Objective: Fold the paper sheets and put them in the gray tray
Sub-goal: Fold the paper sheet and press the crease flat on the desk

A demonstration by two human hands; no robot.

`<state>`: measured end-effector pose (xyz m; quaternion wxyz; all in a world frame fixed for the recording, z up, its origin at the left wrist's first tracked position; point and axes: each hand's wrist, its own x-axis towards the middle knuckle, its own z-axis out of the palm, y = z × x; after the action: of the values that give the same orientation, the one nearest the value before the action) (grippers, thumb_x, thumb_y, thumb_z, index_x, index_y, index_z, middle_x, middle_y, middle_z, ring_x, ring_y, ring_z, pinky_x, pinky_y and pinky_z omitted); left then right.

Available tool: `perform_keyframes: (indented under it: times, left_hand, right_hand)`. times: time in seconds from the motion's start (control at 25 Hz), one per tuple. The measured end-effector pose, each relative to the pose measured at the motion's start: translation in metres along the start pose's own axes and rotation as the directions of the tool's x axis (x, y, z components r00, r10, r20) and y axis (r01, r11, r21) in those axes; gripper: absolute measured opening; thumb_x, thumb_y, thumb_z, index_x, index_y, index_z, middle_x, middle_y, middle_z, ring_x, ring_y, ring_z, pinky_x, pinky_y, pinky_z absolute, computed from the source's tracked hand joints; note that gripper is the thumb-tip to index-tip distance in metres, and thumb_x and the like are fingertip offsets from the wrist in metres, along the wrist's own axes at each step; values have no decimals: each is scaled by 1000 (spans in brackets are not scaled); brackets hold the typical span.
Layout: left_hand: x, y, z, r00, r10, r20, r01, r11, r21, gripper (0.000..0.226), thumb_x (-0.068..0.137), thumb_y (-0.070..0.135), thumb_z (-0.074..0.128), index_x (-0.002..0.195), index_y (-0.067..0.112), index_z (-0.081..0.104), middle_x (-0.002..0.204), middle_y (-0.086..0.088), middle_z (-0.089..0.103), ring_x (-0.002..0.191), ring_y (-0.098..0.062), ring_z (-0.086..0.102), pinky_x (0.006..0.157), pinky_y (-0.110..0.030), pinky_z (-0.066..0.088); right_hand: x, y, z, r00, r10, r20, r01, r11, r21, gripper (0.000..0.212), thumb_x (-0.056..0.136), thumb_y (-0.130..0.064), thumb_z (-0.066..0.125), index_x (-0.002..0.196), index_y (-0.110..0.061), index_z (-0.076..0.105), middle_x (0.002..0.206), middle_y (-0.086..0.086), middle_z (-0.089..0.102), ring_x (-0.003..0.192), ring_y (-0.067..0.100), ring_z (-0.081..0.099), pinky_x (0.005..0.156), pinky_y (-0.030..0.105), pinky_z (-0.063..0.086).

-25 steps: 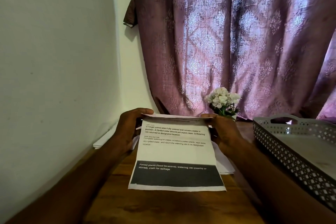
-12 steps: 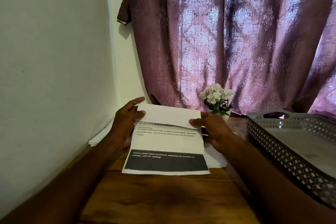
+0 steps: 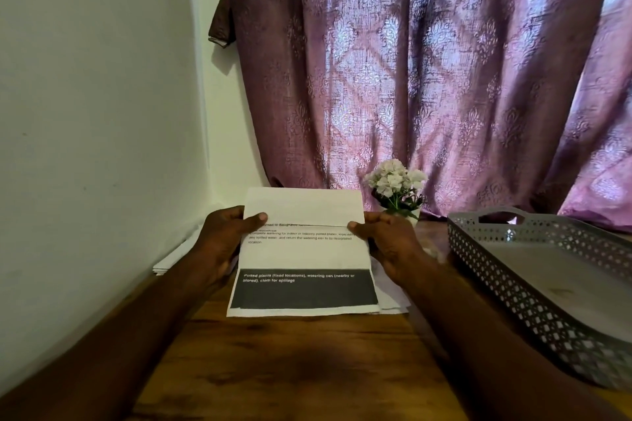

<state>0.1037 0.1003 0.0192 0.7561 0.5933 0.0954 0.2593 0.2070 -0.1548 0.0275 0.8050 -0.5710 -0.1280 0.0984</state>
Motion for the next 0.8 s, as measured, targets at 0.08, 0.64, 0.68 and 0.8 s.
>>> perform_keyframes:
  times: [0.08, 0.64, 0.68, 0.8]
  left_hand:
    - [-1, 1, 2, 1000, 6, -15, -6, 1000, 8, 23, 85, 1, 77, 108, 2, 74, 98, -20, 79, 85, -35, 79, 64, -39, 64]
    - [-7, 9, 9, 1000, 23, -12, -22, 996, 81, 15, 93, -7, 65, 102, 3, 72, 84, -13, 80, 68, -25, 78, 53, -29, 61]
    - [-7, 10, 9, 1000, 22, -18, -21, 996, 81, 16, 92, -8, 66, 102, 4, 72, 83, -12, 80, 67, -25, 78, 52, -29, 60]
    - [-7, 11, 8, 998, 36, -42, -32, 995, 97, 20, 90, -9, 68, 101, 7, 69, 82, -11, 79, 67, -24, 77, 53, -29, 60]
  right_hand:
    - [3, 0, -3, 999, -3, -45, 4, 1000, 19, 30, 84, 14, 72, 113, 14, 68, 106, 28, 74, 82, 33, 73, 69, 36, 64]
    - [6, -1, -4, 993, -16, -114, 11, 999, -45, 33, 90, 17, 53, 105, -6, 71, 105, 20, 74, 84, 30, 69, 76, 40, 60]
    - [6, -1, -5, 993, -17, -113, 12, 999, -52, 35, 89, 17, 52, 108, -5, 71, 104, 19, 74, 81, 29, 68, 71, 36, 58]
    - [4, -1, -5, 992, -19, -123, 11, 998, -62, 37, 87, 18, 54, 106, -9, 72, 99, 15, 75, 79, 27, 69, 61, 30, 59]
